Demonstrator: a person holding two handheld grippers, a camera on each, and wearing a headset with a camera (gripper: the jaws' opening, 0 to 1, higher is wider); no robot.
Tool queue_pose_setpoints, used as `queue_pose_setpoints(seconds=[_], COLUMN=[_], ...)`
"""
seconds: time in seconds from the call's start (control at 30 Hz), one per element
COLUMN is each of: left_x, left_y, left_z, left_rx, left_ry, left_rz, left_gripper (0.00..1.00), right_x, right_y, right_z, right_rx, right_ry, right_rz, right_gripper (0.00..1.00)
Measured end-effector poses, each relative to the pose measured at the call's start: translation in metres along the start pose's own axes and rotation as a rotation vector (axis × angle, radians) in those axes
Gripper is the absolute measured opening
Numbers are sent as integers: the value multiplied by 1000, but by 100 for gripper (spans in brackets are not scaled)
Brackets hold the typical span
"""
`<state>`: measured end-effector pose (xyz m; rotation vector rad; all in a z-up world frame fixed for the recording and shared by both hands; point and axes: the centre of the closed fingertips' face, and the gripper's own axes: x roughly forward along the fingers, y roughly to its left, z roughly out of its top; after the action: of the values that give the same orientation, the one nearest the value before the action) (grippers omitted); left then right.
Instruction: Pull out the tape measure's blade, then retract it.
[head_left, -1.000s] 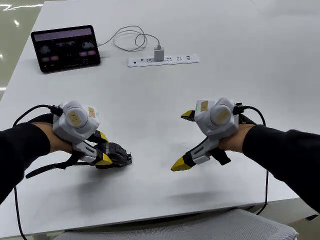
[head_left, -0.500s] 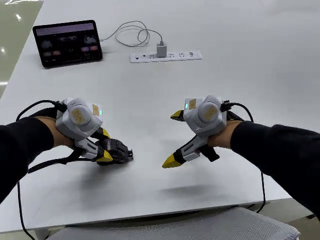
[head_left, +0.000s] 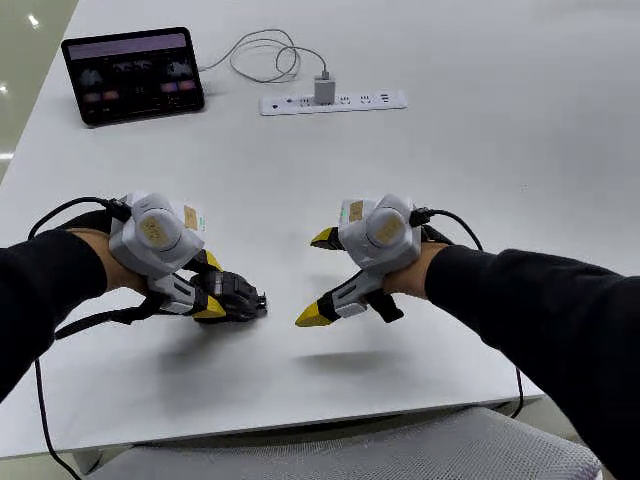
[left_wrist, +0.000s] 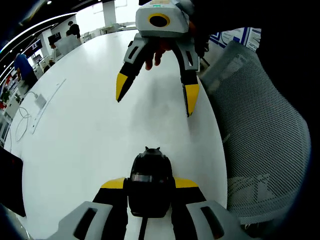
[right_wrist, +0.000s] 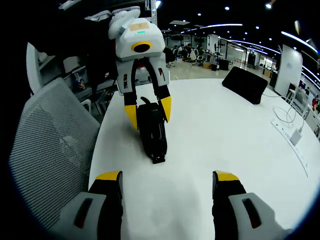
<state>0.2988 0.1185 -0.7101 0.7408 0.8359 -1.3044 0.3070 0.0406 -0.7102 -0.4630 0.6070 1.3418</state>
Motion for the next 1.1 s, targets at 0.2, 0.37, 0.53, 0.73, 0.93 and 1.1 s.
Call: queue_pose_setpoints(seconds=[0.2, 0.37, 0.53, 0.73, 0.93, 1.1], left_x=[1, 0, 1, 2, 2, 2], left_y=[0, 0, 1, 1, 1, 1], left_z=[-1, -1, -2, -3, -3, -3], left_rx=[-7, -21, -27, -41, -41, -38], left_ry=[16, 5, 1, -9, -14, -15], left_rz=[-2, -12, -10, -16, -24, -27], left_gripper=[29, 30, 30, 30, 30, 30], right_x=[11, 20, 30, 43, 54, 61], right_y=[10, 12, 14, 13, 17, 17], right_z=[3, 6, 5, 1, 3, 3], right_rx=[-30, -48, -80, -92, -110, -119], right_ry=[-7, -3, 16, 37, 43, 51], right_rz=[25, 33, 48, 62, 87, 88], right_gripper=[61, 59, 55, 44, 37, 29])
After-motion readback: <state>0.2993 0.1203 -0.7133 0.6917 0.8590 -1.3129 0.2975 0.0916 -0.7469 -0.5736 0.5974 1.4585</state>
